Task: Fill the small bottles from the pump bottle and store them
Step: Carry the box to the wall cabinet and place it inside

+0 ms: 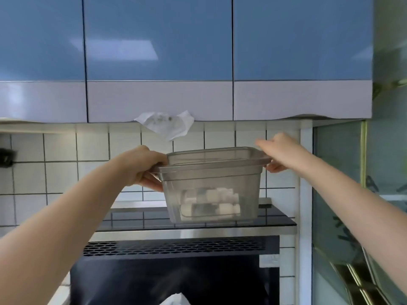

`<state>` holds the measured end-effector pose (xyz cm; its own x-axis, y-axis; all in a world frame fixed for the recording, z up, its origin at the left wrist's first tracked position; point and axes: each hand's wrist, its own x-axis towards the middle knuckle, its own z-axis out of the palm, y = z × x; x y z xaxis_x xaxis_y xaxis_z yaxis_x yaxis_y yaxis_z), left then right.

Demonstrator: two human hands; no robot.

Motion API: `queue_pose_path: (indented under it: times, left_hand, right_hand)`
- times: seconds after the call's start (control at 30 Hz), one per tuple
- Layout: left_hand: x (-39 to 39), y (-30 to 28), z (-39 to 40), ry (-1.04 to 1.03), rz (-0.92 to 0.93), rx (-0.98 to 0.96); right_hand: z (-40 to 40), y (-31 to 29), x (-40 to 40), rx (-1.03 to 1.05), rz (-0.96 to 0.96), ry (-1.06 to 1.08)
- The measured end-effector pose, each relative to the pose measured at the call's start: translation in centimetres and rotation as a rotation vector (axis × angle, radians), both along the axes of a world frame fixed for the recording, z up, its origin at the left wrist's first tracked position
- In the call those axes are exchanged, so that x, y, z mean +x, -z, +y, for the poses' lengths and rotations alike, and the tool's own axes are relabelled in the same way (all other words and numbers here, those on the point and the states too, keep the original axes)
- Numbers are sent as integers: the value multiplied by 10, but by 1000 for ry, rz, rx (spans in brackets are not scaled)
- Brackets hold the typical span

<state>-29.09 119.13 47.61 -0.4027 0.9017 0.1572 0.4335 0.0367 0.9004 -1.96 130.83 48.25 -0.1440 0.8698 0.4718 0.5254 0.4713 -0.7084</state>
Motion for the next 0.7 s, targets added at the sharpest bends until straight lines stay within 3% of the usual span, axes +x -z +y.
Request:
queue_pose_path:
  times: [0.1,0.2,0.27,0.43,0.7]
  left_hand:
    - [2,-4,9,-16,34,18]
    - [6,-4,17,-48,64,17]
    - [7,-2,20,-61,66,5]
    - [3,0,25,-60,55,-11]
    - [15,-4,25,-64,49,-2]
  right_hand:
    - [18,-12,0,533,-211,201]
    - [34,-19,-3,764,-424,327]
    - [44,-23,-4,787,-528,431]
    - [60,-23,1,834,-542,546]
    - [58,-23,13,900,-544,511]
